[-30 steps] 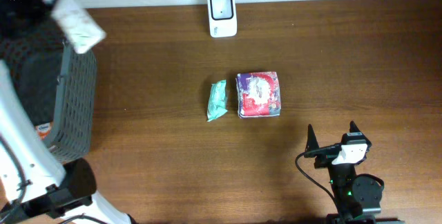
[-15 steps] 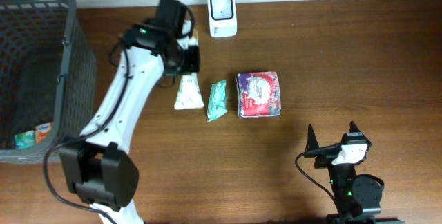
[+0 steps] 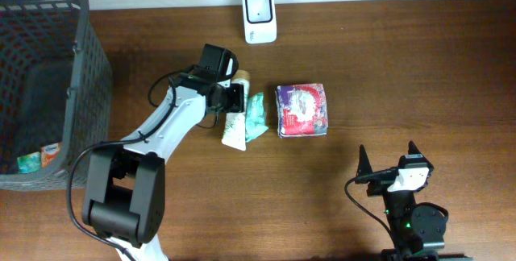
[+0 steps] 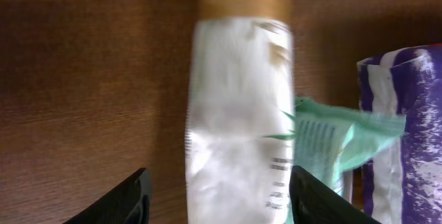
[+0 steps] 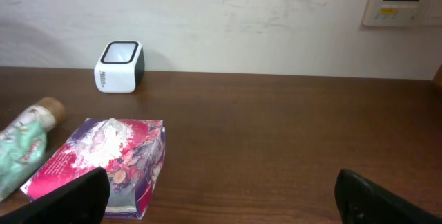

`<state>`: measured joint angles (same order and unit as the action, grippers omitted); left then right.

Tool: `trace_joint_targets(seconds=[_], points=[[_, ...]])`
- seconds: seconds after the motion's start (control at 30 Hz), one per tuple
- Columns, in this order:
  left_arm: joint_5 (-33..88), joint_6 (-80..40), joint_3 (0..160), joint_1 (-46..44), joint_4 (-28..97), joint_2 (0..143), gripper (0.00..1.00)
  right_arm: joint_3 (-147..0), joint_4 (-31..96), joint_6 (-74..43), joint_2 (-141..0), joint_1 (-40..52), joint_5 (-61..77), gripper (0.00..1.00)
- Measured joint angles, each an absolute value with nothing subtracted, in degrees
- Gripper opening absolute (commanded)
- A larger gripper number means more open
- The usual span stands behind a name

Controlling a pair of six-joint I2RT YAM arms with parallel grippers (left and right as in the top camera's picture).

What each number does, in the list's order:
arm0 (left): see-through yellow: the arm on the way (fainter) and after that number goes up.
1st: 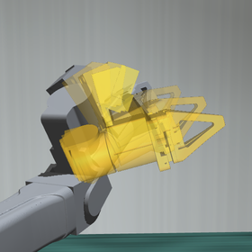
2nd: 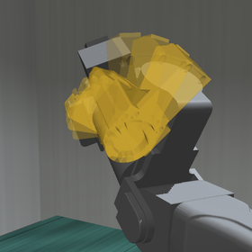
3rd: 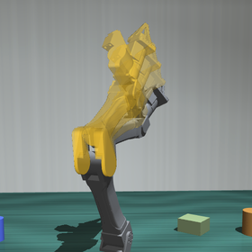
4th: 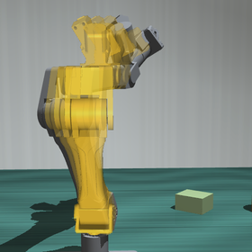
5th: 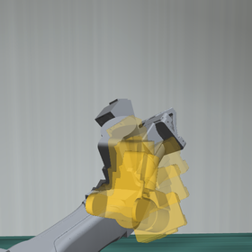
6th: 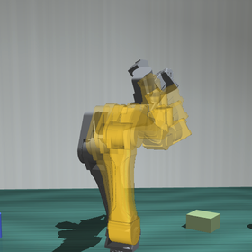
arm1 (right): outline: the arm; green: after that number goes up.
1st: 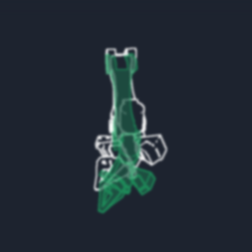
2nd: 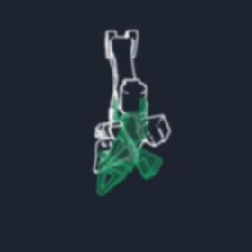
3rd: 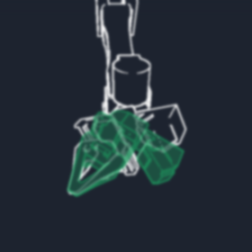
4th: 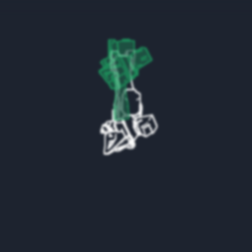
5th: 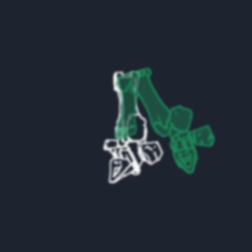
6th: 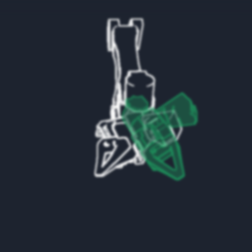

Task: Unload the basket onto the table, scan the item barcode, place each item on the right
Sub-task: 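Carry the white tube to the scanner and place it beside the green packet, then move the left gripper back into the grey basket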

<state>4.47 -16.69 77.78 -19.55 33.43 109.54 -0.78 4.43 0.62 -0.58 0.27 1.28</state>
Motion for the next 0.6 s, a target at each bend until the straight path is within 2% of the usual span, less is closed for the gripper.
trace_joint_targets(seconds=[0.2,0.3,0.33,0.4,0.6], points=[[4.49,-16.69,87.57,-18.41,41.78,106.19,0.72,-0.78,4.43,0.62,-0.58,0.27,1.30,0.99],[4.56,-16.53,95.81,-14.17,43.70,98.70,0.80,-0.78,4.43,0.60,-0.58,0.27,1.30,0.99],[4.58,-16.67,98.89,-11.62,43.75,95.77,0.87,-0.78,4.43,0.62,-0.58,0.27,1.30,0.99],[3.75,-16.86,103.07,-5.39,43.59,90.56,0.91,-0.78,4.43,0.60,-0.58,0.27,1.28,0.99],[-8.03,-15.51,105.47,16.84,46.33,84.40,0.91,-0.78,4.43,0.62,-0.58,0.27,1.30,0.99]])
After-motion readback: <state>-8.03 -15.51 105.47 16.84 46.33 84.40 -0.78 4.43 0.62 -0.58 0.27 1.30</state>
